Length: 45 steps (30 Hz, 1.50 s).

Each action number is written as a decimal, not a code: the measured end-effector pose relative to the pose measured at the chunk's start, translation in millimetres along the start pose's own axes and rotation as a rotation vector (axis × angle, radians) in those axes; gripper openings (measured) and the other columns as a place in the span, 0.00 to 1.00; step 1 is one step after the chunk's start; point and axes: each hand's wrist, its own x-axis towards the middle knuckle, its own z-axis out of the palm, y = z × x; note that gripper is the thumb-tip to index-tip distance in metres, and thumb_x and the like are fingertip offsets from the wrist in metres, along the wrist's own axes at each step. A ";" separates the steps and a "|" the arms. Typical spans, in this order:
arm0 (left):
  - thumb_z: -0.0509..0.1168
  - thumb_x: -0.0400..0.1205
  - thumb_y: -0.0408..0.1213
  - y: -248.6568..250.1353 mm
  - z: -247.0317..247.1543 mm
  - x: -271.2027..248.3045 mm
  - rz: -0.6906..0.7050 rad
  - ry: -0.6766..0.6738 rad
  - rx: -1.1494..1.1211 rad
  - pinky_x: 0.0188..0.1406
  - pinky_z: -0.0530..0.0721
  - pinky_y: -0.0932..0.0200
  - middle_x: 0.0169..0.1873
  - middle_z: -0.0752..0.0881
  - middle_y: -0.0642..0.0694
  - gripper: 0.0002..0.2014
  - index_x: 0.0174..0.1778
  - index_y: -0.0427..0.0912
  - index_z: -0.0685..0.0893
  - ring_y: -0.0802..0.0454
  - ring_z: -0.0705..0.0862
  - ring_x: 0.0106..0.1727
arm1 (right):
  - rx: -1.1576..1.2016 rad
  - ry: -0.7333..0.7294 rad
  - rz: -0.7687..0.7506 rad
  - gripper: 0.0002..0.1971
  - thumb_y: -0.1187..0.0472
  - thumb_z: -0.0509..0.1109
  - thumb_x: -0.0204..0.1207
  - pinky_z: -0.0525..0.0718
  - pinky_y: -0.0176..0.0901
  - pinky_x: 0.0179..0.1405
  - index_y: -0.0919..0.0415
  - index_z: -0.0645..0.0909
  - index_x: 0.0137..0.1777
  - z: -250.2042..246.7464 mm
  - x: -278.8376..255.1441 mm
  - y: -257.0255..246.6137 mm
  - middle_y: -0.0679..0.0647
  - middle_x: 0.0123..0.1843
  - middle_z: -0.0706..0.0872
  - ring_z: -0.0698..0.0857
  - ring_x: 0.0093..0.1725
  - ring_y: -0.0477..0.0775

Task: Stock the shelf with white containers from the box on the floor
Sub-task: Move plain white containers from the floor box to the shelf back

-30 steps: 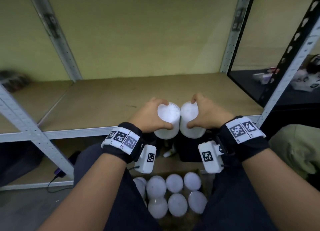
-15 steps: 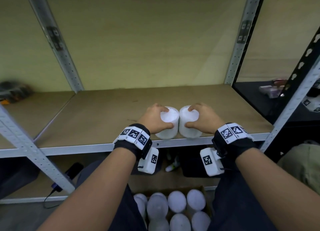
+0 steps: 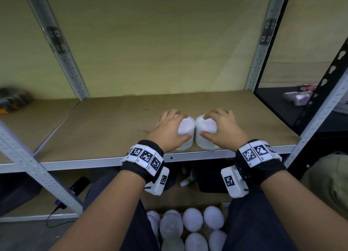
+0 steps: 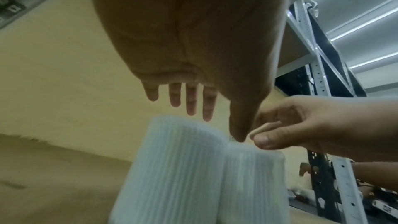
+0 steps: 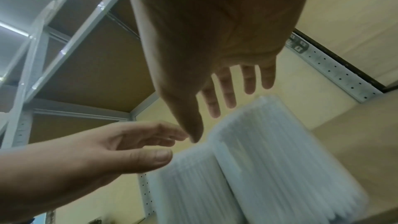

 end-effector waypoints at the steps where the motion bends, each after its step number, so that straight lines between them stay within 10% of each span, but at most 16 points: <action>1: 0.66 0.78 0.51 2.4 -0.3 -2.0 0.030 0.030 -0.012 0.74 0.69 0.50 0.70 0.70 0.51 0.26 0.72 0.50 0.73 0.51 0.65 0.74 | -0.002 0.036 -0.019 0.23 0.48 0.73 0.72 0.67 0.42 0.69 0.54 0.79 0.66 -1.8 -4.2 -3.1 0.47 0.67 0.77 0.68 0.70 0.56; 13: 0.60 0.81 0.37 13.9 14.6 -14.1 0.020 0.096 0.108 0.65 0.75 0.53 0.63 0.78 0.48 0.18 0.67 0.45 0.78 0.48 0.74 0.68 | -0.063 0.068 -0.081 0.17 0.68 0.65 0.78 0.72 0.42 0.69 0.61 0.80 0.66 5.2 -25.4 -9.3 0.54 0.66 0.81 0.74 0.68 0.57; 45: 0.64 0.79 0.29 2.7 32.6 105.2 -0.077 0.030 0.002 0.62 0.83 0.50 0.62 0.85 0.42 0.18 0.64 0.46 0.84 0.42 0.84 0.62 | 0.003 0.006 0.161 0.17 0.70 0.65 0.78 0.78 0.47 0.67 0.61 0.83 0.65 6.0 77.0 33.9 0.59 0.67 0.82 0.79 0.68 0.59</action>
